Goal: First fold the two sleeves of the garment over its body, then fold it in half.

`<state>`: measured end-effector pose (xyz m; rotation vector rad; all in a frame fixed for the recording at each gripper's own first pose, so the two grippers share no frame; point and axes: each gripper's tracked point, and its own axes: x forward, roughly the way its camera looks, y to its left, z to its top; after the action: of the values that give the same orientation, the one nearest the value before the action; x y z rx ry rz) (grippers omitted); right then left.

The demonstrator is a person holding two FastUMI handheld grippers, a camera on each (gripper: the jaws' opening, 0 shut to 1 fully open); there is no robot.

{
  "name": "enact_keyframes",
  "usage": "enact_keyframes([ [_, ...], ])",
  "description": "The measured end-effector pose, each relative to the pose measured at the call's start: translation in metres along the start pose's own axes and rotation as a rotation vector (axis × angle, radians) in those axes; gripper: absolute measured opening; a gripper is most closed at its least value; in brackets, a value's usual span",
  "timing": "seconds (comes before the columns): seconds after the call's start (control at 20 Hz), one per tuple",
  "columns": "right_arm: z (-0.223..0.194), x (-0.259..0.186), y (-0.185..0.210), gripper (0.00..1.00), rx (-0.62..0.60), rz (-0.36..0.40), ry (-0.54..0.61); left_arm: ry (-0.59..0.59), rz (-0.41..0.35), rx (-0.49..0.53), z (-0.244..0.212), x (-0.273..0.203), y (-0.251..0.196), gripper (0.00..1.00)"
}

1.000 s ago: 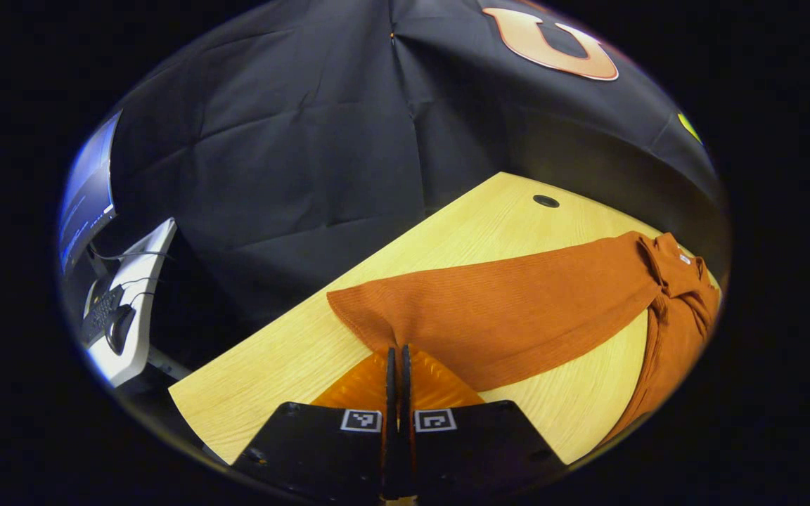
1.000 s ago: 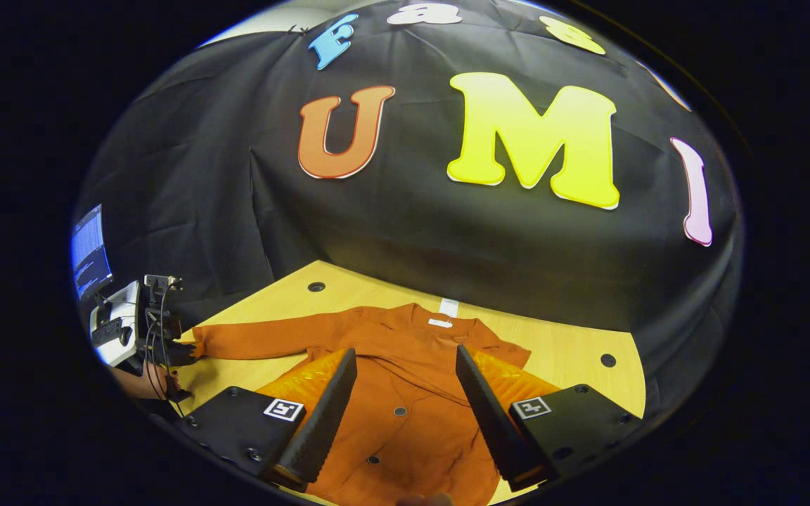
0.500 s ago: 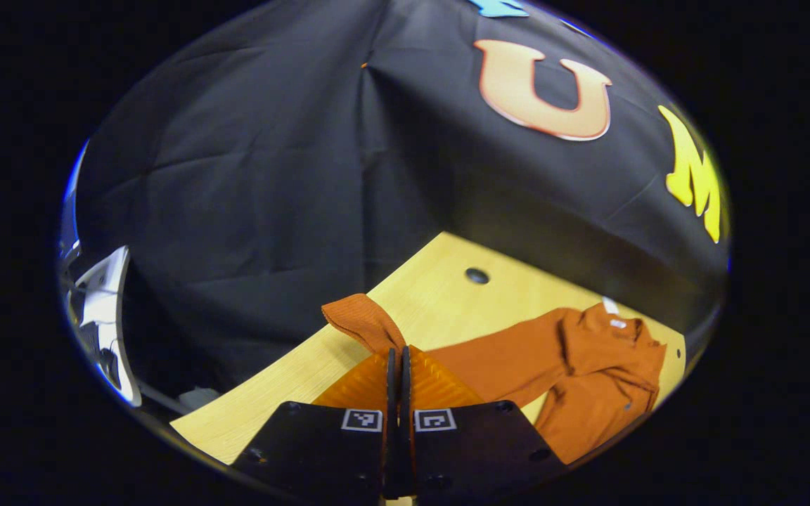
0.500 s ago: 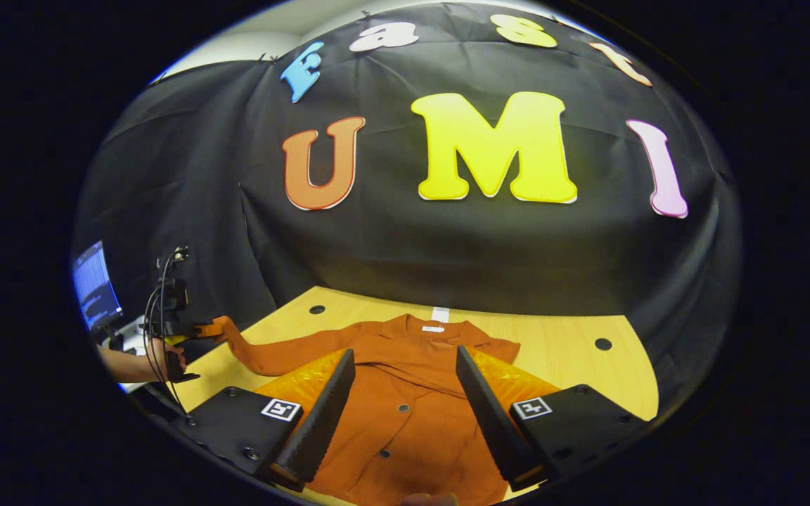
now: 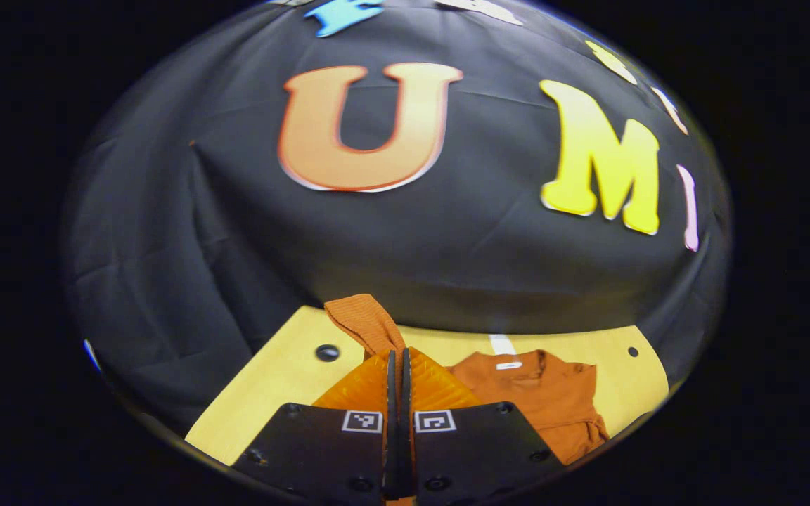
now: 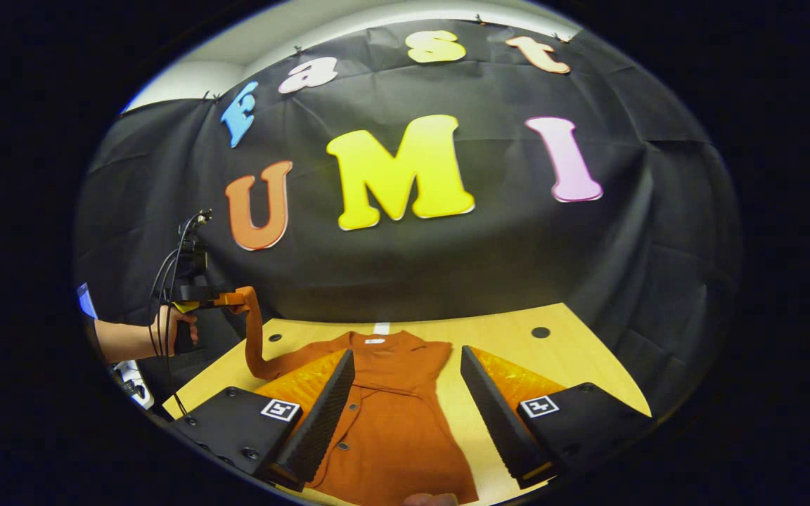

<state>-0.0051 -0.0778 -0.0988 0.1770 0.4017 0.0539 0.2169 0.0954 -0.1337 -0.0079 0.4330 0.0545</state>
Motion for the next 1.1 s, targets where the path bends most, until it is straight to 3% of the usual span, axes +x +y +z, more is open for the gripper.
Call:
enact_keyframes([
  [0.2,0.004,-0.027,-0.062,0.97,0.046,-0.118,-0.024,0.039,-0.146,0.099,-0.014,0.024,-0.122,0.03],
  [0.3,0.002,-0.043,-0.085,0.92,0.063,-0.169,-0.022,0.084,-0.184,0.175,-0.044,0.040,-0.172,0.02],
  [0.35,0.002,-0.049,-0.096,0.97,0.071,-0.190,-0.018,0.116,-0.202,0.205,-0.062,0.047,-0.192,0.03],
  [0.45,0.000,-0.066,-0.116,0.97,0.069,-0.244,-0.010,0.151,-0.223,0.244,-0.091,0.058,-0.225,0.03],
  [0.65,-0.007,-0.090,-0.141,0.97,0.079,-0.325,0.021,0.199,-0.201,0.297,-0.137,0.074,-0.265,0.03],
  [0.9,-0.004,-0.095,-0.144,0.97,0.059,-0.347,0.037,0.241,-0.131,0.425,-0.180,0.088,-0.282,0.06],
  [1.0,-0.003,-0.093,-0.142,0.97,0.049,-0.338,0.040,0.267,-0.188,0.416,-0.191,0.085,-0.298,0.12],
  [1.1,-0.001,-0.085,-0.137,0.97,0.040,-0.322,0.037,0.260,-0.222,0.393,-0.187,0.075,-0.307,0.67],
])
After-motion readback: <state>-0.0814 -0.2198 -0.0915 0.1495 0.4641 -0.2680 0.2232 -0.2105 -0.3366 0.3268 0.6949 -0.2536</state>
